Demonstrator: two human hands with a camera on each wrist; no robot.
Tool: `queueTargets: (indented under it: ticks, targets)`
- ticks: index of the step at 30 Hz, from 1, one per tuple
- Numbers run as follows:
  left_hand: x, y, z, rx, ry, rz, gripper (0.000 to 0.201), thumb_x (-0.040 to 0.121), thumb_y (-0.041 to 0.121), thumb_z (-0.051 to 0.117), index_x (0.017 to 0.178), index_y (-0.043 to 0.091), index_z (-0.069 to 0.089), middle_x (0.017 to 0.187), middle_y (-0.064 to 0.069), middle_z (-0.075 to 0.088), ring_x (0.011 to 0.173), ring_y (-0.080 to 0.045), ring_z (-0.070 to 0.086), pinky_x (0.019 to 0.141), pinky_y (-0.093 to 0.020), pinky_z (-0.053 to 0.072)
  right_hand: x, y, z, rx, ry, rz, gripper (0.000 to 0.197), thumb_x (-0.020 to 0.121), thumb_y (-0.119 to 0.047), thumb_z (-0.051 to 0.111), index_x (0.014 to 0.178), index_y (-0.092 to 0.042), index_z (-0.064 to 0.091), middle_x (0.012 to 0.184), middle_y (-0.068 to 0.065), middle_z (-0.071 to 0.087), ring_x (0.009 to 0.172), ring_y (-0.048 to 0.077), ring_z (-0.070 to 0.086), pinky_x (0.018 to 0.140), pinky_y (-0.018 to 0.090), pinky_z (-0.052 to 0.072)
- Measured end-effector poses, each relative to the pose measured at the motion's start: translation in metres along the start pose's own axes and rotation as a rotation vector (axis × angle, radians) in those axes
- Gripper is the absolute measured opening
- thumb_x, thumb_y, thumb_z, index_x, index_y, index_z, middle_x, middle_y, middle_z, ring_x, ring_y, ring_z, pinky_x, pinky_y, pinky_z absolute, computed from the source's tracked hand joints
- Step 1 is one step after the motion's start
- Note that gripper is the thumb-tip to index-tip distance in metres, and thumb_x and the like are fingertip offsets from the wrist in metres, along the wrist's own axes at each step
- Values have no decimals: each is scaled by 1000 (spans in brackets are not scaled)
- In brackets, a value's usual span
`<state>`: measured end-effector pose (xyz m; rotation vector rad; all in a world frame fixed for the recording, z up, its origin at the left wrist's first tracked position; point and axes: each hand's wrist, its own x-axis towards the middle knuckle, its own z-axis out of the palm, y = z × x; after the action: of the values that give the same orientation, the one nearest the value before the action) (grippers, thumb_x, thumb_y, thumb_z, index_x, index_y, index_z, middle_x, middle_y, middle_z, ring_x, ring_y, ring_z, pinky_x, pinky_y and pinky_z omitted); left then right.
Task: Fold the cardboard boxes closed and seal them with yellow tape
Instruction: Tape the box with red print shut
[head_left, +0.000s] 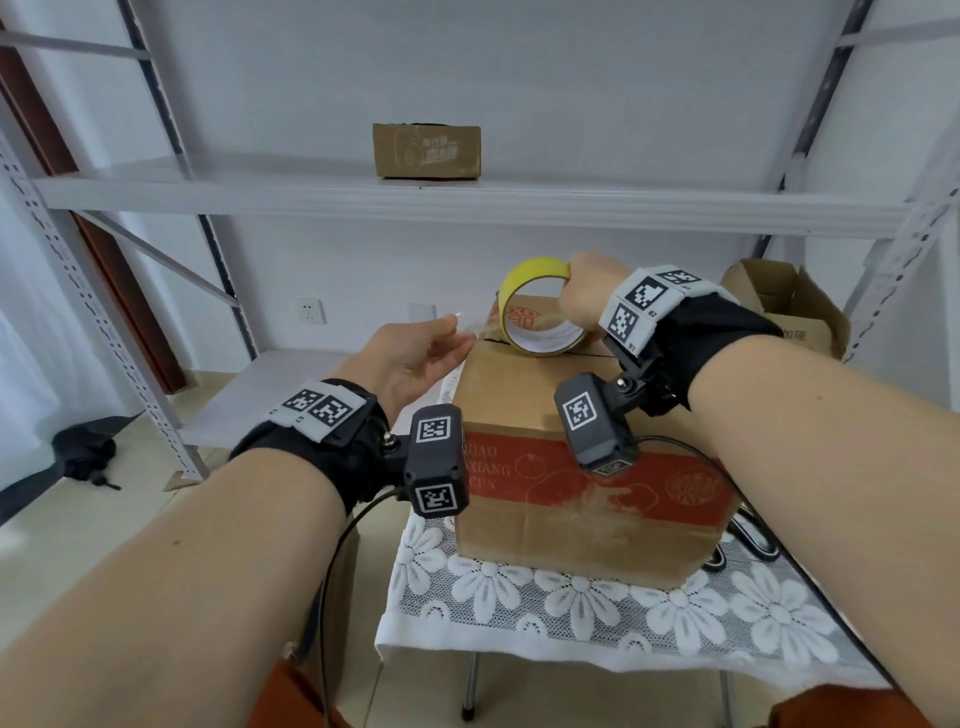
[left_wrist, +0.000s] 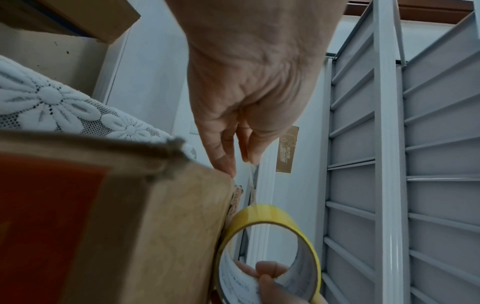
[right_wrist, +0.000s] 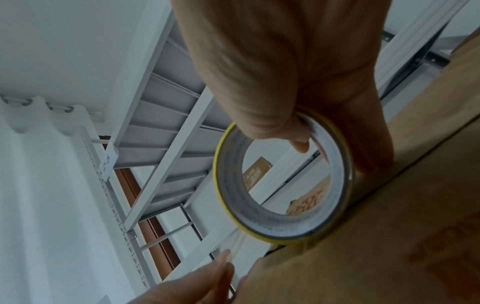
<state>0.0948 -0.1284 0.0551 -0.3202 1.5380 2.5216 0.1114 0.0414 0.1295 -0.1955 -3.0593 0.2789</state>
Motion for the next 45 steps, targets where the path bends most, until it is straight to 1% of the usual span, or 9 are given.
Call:
queueTargets:
  ticks: [7,11,16,20,28,31,37,40,45]
  targets:
    - [6,-9,-9,0,-40,-64,1,94,-5,55,94,-6,55,96,-26,60,84,-29,65,66,-36,61,-3,-3,1,51,-23,-50,36,96,-2,41,61,-11,34,62,3,35,55,17,38,49,23,32]
    - [9,-11,-12,-2,-48,-73,9,95,-4,53,86,-3,55,87,-22,60,79,-25,64,62,-33,61,-7,-2,5,203,29,-94,35,90,-12,50,64,-23,30,68,-2,37,78,27,50,79,42,54]
    - [11,-16,-13,11,-28,-80,13,97,-4,51,84,-2,53,73,-16,59,60,-18,64,49,-27,57,-9,-9,0,29,-30,-90,36,94,-3,44,61,-12,34,61,3,37,59,20,43,48,23,32]
    - [10,-28,-12,131,-60,-104,3,92,-2,60,90,-3,59,77,-14,61,51,-15,65,46,-25,54,-8,-8,-1,0,-49,-90,32,92,0,44,62,-9,39,59,5,43,64,23,54,48,24,35]
    - [-1,-32,-4,597,10,-58,29,94,28,61,73,9,55,65,-4,53,51,-14,49,43,-21,41,-15,-7,1,112,-83,-64,19,91,1,42,100,1,59,70,8,52,100,34,64,88,43,52]
    - [-2,-28,-7,837,28,-74,28,93,33,62,85,7,53,76,-4,51,57,-14,49,38,-17,42,-16,-5,2,112,-82,-58,27,91,2,41,111,2,60,108,20,65,104,34,63,92,45,51]
    - [-10,-19,4,798,-35,296,26,85,-9,50,86,5,71,85,-9,67,79,-23,59,70,-30,50,-9,1,5,106,-81,-56,33,88,2,43,116,3,60,111,20,65,105,31,62,89,44,53]
    - [-26,-10,21,629,-283,255,30,84,1,53,109,8,68,113,-12,70,104,-24,65,92,-39,51,-7,3,6,112,-63,-56,15,89,-1,43,80,-7,53,70,8,52,72,24,60,59,30,44]
    - [-41,-18,29,932,-384,328,59,85,14,74,135,22,45,124,3,59,111,-8,60,91,-22,48,-6,12,9,128,-139,-39,17,92,-8,45,100,-2,59,98,18,60,82,27,52,70,31,39]
